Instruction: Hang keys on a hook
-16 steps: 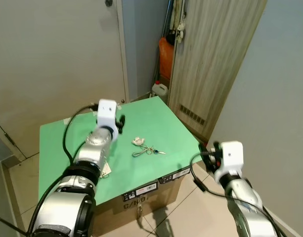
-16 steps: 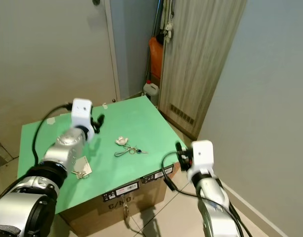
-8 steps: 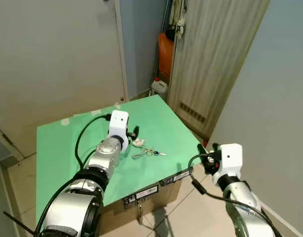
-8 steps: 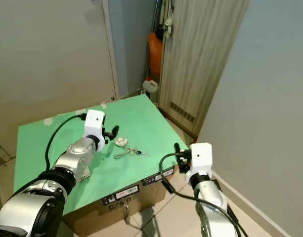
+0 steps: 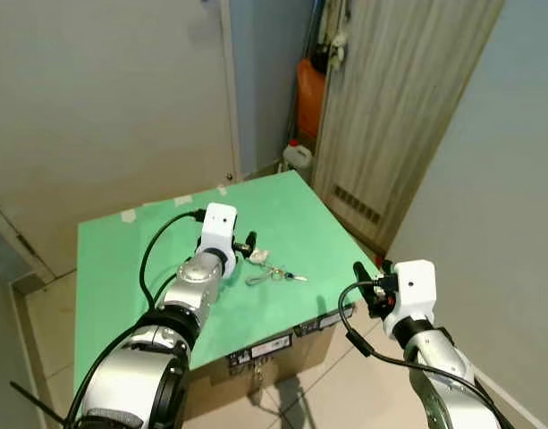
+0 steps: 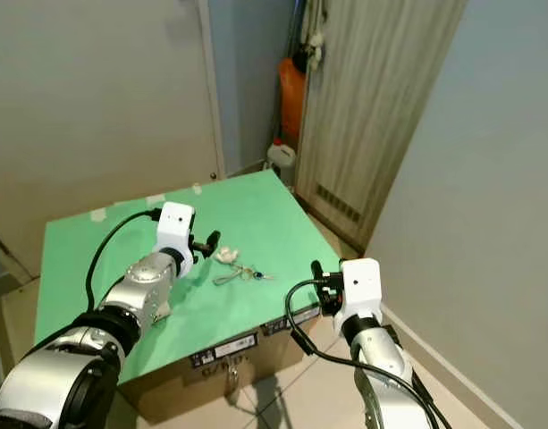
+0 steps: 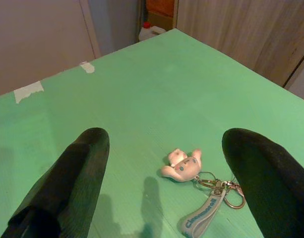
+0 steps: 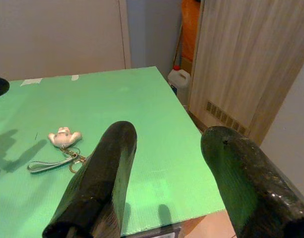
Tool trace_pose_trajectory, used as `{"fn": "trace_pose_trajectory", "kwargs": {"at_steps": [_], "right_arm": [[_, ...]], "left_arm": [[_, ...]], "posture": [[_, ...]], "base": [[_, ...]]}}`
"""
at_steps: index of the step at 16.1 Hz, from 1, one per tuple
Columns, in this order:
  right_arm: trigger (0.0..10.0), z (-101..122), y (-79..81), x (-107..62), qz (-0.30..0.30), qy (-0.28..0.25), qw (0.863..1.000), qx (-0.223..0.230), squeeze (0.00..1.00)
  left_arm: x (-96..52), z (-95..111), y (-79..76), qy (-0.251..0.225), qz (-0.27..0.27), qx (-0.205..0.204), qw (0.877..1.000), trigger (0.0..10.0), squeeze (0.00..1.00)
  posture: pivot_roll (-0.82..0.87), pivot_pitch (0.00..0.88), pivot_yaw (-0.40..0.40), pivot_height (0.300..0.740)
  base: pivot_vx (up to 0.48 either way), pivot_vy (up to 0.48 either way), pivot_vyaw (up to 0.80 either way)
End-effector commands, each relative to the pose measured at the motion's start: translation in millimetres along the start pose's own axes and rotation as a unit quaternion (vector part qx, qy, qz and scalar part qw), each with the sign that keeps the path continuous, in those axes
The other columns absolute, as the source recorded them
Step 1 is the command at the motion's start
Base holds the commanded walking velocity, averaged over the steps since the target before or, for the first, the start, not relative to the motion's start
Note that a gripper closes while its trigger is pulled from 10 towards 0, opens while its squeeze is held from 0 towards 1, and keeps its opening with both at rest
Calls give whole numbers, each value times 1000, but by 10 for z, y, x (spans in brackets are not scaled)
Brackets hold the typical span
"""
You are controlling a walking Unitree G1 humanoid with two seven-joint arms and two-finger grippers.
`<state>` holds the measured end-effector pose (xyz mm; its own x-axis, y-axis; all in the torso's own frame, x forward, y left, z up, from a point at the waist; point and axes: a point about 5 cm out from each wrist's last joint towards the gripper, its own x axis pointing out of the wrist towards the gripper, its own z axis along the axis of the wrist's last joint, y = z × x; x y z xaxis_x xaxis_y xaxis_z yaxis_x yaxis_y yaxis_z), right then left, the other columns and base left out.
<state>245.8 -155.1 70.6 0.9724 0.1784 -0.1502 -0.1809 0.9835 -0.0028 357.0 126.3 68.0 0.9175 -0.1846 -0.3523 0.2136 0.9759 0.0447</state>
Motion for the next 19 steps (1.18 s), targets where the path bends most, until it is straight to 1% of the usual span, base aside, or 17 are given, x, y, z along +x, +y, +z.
{"fn": "trace_pose_trajectory", "kwargs": {"at_steps": [1,3,4,7,8,11,13,17,18,19], "right_arm": [[10000,15,27,13,7,2,1000,-13,0],[10000,-9,24,13,7,11,1000,-10,0],[10000,-9,47,7,23,7,1000,1,0],[10000,-37,21,14,11,17,1000,-4,0],[10000,-42,8,17,9,18,1000,-5,0],[10000,-26,11,34,7,15,1000,-9,0],[10000,-29,18,42,7,15,1000,-9,0],[10000,-59,32,49,14,21,1000,-13,0],[10000,-60,27,52,14,20,1000,-13,0],[10000,-72,15,54,13,21,1000,-15,0]], "left_arm": [[9,35,-18,-6,-2,13,1000,10000,0],[12,50,-17,-10,1,12,1000,10000,0],[13,54,-16,-11,0,14,1000,10000,0],[16,69,-9,-13,2,13,1000,10000,0],[18,78,-7,-14,2,14,1000,10000,0],[13,115,-15,-32,-7,14,999,10000,0],[-7,93,-24,-47,-9,10,999,10000,0],[-20,94,2,-60,4,-7,998,10000,0],[-25,102,21,-65,9,-7,998,10000,0],[-38,125,81,-77,22,-14,997,10000,0]], "posture": [[-98,9,35,736],[-97,8,37,711],[-97,8,36,701],[-101,6,38,676],[-101,6,38,661],[-102,3,46,661],[-95,0,43,661],[-89,0,39,661],[-88,0,37,661],[-88,0,37,661]], "base": [[0,0,0],[0,0,0],[0,0,0],[0,0,0],[0,0,0],[0,0,0],[330,-129,0],[463,0,0],[480,0,0],[480,0,0]]}}
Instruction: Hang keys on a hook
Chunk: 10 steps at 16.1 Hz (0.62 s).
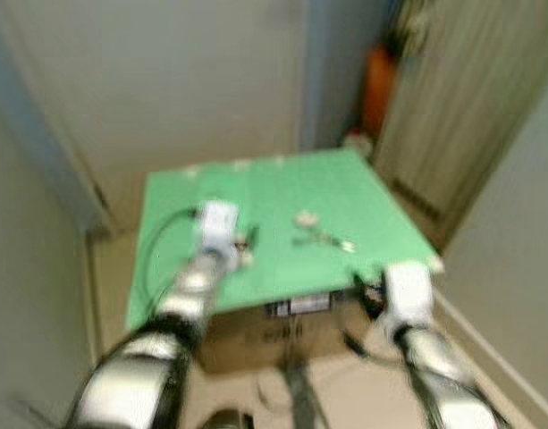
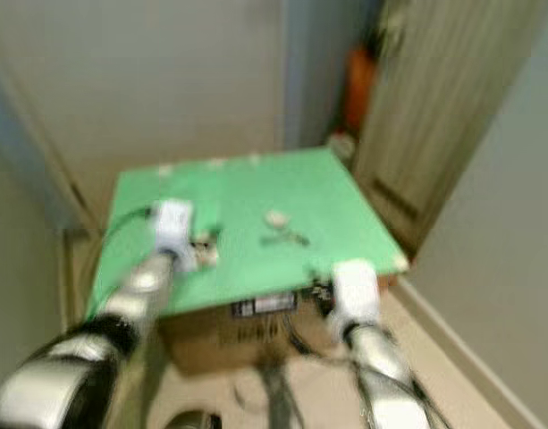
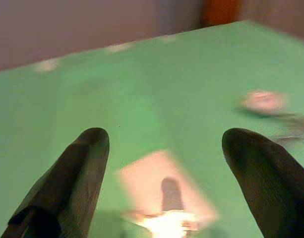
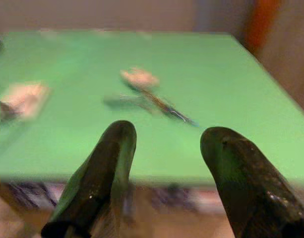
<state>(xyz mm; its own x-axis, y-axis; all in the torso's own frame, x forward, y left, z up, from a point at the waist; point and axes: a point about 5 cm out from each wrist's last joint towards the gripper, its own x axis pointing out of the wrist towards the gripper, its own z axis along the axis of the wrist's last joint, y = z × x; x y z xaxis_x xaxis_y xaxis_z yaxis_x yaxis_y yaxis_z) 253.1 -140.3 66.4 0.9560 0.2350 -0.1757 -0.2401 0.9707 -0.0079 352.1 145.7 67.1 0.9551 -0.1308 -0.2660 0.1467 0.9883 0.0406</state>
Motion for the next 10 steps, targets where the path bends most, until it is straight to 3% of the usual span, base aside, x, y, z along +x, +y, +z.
{"fn": "trace_pose_trajectory", "kwargs": {"at_steps": [1,4,5,10], "right_arm": [[10000,-57,-120,-53,-16,10,1000,-9,0],[10000,-71,-109,-61,-13,12,1000,-10,0],[10000,-76,-101,-63,-11,13,1000,-10,0],[10000,-97,-86,-92,-7,14,1000,-11,0]], "left_arm": [[37,195,-17,-45,9,-5,999,10000,0],[31,207,15,-49,3,7,999,10000,0],[32,215,-30,-52,-14,28,998,10000,0],[89,336,-131,-50,-57,54,996,10000,0]], "posture": [[-87,0,36,661],[-83,0,34,661],[-82,0,34,661],[-85,0,30,661]], "base": [[480,0,0],[480,0,0],[274,0,0],[0,0,0]]}}
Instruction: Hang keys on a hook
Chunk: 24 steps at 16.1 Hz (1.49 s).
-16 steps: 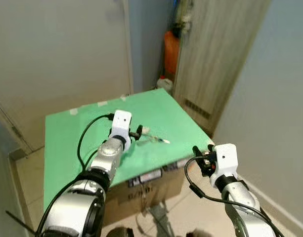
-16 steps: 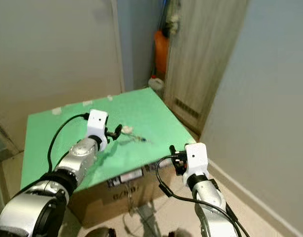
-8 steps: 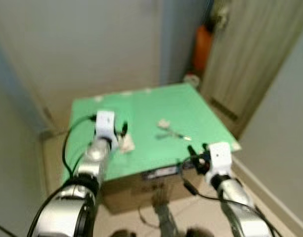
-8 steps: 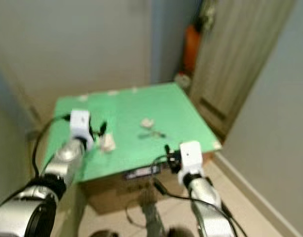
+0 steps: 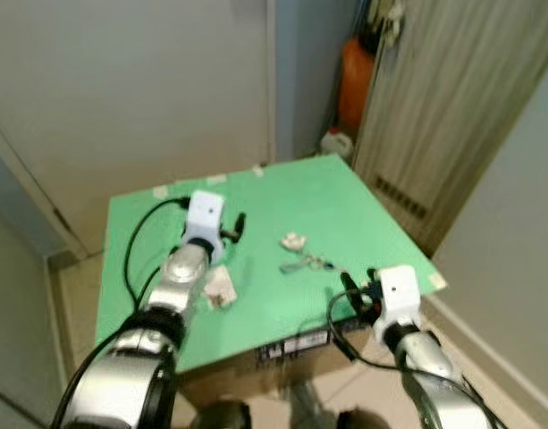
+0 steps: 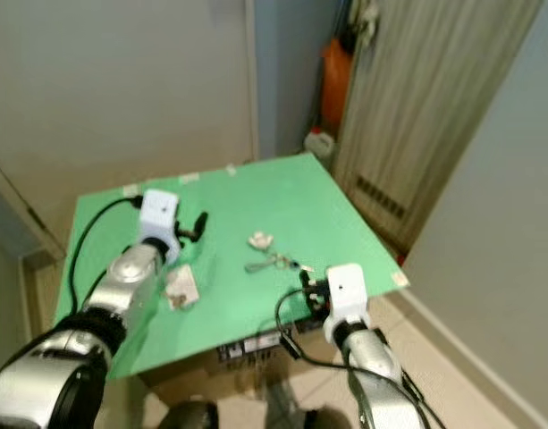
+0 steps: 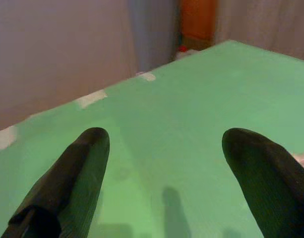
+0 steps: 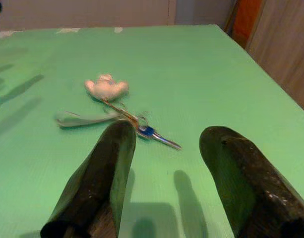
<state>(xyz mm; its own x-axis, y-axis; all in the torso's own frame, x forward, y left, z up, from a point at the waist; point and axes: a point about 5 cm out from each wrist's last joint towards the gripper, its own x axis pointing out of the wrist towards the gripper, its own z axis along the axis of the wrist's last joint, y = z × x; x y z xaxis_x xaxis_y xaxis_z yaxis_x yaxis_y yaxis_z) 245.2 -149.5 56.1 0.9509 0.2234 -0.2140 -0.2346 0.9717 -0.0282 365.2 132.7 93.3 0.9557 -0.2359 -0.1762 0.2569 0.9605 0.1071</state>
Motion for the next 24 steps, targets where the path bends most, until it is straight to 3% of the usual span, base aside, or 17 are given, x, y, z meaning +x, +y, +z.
{"fn": "trace_pose_trajectory", "kwargs": {"at_steps": [1,4,6,8,10,13,17,21,24], "right_arm": [[10000,28,-13,-27,-1,-5,1000,-3,0],[10000,33,-25,-84,-3,-5,1000,-8,0],[10000,41,-55,-181,-1,-4,1000,-23,0],[10000,30,-175,-376,-11,5,999,-32,0],[10000,-38,-329,-674,-34,32,998,-41,0],[10000,-81,-360,-875,-47,53,996,-45,0],[10000,-98,-341,-913,-47,62,996,-39,0],[10000,-118,-325,-888,-39,68,996,-39,0],[10000,-130,-322,-889,-38,72,996,-37,0]], "left_arm": [[43,61,-125,-1,-42,16,999,10000,0],[80,123,-305,-11,-81,23,996,10000,0],[86,80,-351,6,-91,22,996,10000,0],[59,-39,-341,36,-91,13,995,10000,0],[31,-135,-405,53,-102,2,993,10000,0],[-1,-188,-583,44,-129,5,991,10000,0],[-90,-364,-717,57,-130,-3,990,10000,0],[-84,-405,-566,85,-100,-5,991,10000,0],[-89,-406,-528,80,-88,0,993,10000,0]], "posture": [[-95,0,29,661],[-117,21,20,661],[-140,50,18,661],[-173,79,10,661],[-243,120,-1,661],[-275,134,2,661],[-253,141,3,661],[-245,136,0,661],[-240,140,-6,661]], "base": [[0,0,0],[0,0,0],[0,0,0],[0,0,0],[0,0,0],[0,0,0],[0,0,0],[0,0,0],[0,0,0]]}}
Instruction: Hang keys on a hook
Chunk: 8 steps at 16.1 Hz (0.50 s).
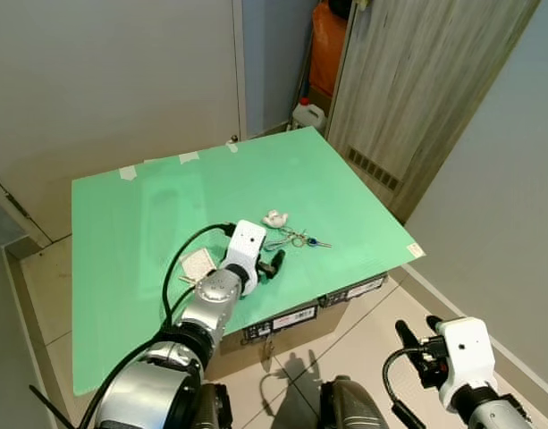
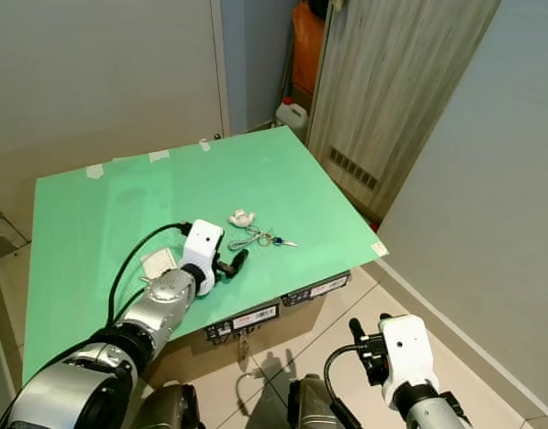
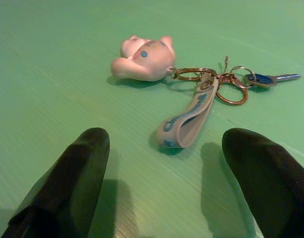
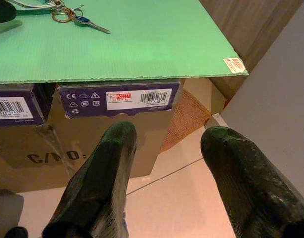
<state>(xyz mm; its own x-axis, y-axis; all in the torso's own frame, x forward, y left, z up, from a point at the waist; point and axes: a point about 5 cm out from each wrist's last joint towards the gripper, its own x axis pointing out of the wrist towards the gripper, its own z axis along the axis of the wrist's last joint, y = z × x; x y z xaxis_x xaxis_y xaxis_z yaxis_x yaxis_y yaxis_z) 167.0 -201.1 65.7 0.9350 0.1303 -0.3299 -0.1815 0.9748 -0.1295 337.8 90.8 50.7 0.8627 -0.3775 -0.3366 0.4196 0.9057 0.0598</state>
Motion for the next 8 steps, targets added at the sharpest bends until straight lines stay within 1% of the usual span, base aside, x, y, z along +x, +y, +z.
{"fn": "trace_pose_trajectory", "kwargs": {"at_steps": [1,3,5,6,7,8], "right_arm": [[10000,-29,0,-5,3,9,1000,3,0],[10000,-29,-9,-10,5,11,1000,1,0],[10000,-31,-14,-18,6,12,1000,-1,0],[10000,-32,-15,-21,7,13,1000,-2,0],[10000,-29,-13,-27,7,13,1000,-3,0],[10000,-27,-12,-28,7,14,1000,-4,0]], "left_arm": [[-1,-27,-8,8,2,-1,1000,10000,0],[4,-34,-26,12,-1,1,1000,10000,0],[10,-33,-16,19,4,-10,1000,10000,0],[10,-49,-2,28,9,-21,999,10000,0],[8,-67,5,35,11,-30,999,3451,0],[6,-70,15,34,13,-45,998,0,0]], "posture": [[-244,142,-8,661],[-250,144,-13,661],[-254,141,-18,661],[-254,141,-18,661],[-258,138,-19,661],[-258,138,-19,661]], "base": [[0,0,0],[0,0,0],[0,0,0],[0,0,0],[0,0,0],[0,0,0]]}}
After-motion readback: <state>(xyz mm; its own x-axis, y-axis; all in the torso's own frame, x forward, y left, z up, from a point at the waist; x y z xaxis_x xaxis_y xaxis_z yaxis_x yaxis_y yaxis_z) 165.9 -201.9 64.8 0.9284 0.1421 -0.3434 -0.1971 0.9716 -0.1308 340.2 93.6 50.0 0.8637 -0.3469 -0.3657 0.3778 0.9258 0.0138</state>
